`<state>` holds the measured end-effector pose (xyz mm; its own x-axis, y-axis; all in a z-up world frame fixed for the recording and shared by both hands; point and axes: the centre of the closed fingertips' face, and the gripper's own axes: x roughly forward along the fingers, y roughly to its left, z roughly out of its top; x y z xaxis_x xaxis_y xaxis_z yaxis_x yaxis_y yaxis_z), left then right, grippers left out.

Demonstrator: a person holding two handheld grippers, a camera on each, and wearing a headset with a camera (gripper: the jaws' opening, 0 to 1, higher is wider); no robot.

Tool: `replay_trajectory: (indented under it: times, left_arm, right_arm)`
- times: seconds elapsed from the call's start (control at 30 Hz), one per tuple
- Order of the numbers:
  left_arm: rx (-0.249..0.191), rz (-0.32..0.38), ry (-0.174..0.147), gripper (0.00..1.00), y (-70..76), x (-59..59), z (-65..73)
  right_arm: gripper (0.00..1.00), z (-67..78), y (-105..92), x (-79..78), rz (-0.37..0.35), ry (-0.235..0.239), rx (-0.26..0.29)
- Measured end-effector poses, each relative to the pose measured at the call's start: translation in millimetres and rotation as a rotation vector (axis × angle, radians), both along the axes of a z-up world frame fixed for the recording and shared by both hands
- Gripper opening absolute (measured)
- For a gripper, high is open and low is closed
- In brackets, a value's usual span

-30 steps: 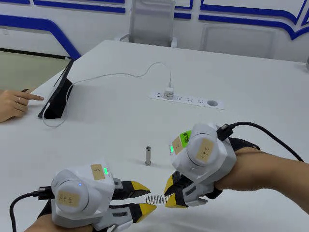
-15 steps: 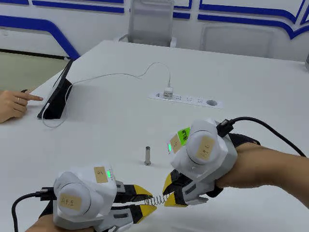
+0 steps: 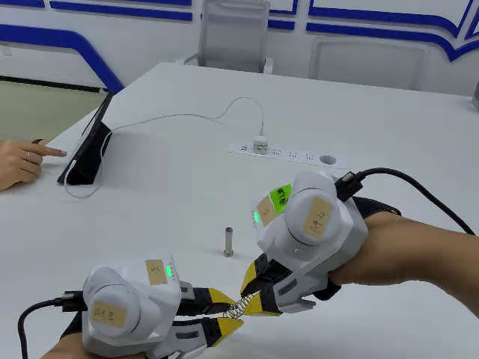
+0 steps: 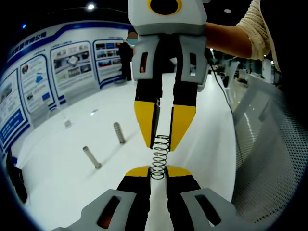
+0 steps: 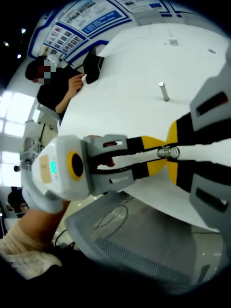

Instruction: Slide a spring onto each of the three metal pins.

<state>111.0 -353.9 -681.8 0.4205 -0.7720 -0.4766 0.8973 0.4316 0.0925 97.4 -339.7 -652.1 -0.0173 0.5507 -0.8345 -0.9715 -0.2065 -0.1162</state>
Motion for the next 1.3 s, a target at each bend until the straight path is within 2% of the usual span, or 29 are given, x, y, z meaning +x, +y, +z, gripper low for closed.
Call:
replay_trajectory:
  times: [0.27,0.7,1.0,1.3]
  left_arm:
    - [-0.008,0.003,-0.005,0.11,-1.1,0.0,3.7]
    - [-0.027,0.024,0.005,0.1,-1.1,0.2,3.6]
    - [-0.041,0.035,0.003,0.1,0.8,2.6,5.5]
    - [-0.057,0.047,0.007,0.1,1.3,5.1,7.0]
  right_arm:
    - [0.12,7.2,8.2,-1.1,0.003,0.002,0.029]
    - [0.16,3.6,7.7,-1.5,-0.016,0.014,0.033]
    - [0.16,-0.4,3.9,5.3,-0.067,0.031,0.058]
    - [0.14,3.7,7.4,6.4,-0.094,0.041,0.095]
